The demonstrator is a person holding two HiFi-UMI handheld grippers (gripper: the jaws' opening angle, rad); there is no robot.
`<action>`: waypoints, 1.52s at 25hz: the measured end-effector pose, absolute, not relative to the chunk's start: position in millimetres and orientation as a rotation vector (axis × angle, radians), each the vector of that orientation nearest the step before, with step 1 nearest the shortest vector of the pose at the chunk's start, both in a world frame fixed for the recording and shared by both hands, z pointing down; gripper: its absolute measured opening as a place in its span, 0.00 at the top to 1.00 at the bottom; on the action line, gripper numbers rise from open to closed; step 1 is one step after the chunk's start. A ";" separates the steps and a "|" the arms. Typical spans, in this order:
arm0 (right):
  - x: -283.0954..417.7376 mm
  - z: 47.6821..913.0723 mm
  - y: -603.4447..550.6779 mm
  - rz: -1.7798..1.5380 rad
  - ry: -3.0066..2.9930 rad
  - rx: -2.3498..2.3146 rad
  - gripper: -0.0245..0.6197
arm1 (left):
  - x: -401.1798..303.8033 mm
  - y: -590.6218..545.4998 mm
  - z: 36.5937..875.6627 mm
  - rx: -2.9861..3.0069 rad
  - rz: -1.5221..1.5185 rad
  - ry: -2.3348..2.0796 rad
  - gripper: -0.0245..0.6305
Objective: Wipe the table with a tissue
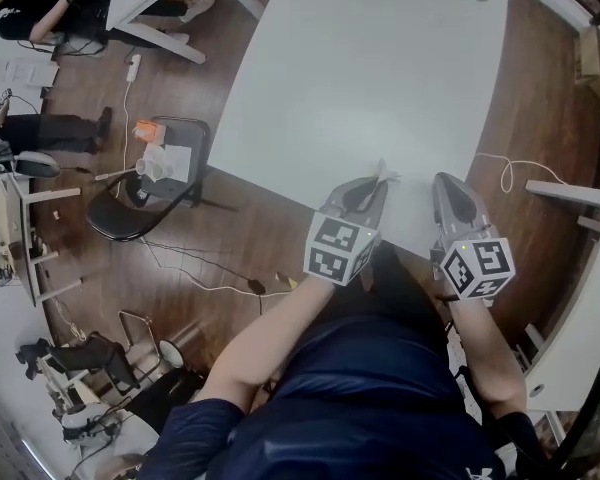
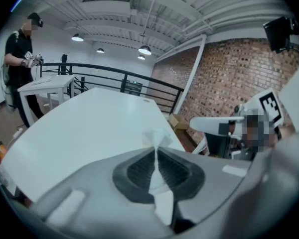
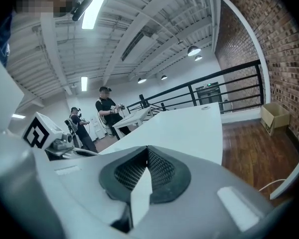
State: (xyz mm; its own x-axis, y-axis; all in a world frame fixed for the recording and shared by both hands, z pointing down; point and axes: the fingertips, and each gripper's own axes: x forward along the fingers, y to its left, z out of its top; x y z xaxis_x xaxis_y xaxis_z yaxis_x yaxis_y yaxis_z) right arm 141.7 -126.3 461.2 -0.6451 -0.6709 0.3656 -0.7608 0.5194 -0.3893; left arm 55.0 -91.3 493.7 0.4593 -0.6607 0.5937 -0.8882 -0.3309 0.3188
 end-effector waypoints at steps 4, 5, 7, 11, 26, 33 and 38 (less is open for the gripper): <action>132.9 446.0 -120.8 0.738 -2.605 1.194 0.96 | 29.1 -72.1 452.0 2.148 0.424 -1.323 0.94; 130.6 441.7 -120.3 0.725 -2.611 1.182 0.96 | 22.5 -67.5 442.0 2.159 0.409 -1.327 0.94; 125.0 432.7 -120.5 0.698 -2.626 1.156 0.96 | 7.1 -58.9 423.9 2.177 0.379 -1.334 0.94; 116.1 414.3 -122.6 0.637 -2.658 1.119 0.96 | -26.3 -45.6 395.3 2.186 0.312 -1.375 0.94; 94.4 345.3 -87.5 0.584 -2.757 1.043 0.96 | -26.9 -28.6 339.7 2.222 0.098 -1.346 0.94; 93.2 347.0 -83.0 0.613 -2.755 1.072 0.96 | -30.2 -27.4 337.4 2.219 0.099 -1.354 0.94; 86.7 340.1 -81.1 0.602 -2.768 1.059 0.96 | -32.8 -28.1 331.1 2.225 0.084 -1.359 0.94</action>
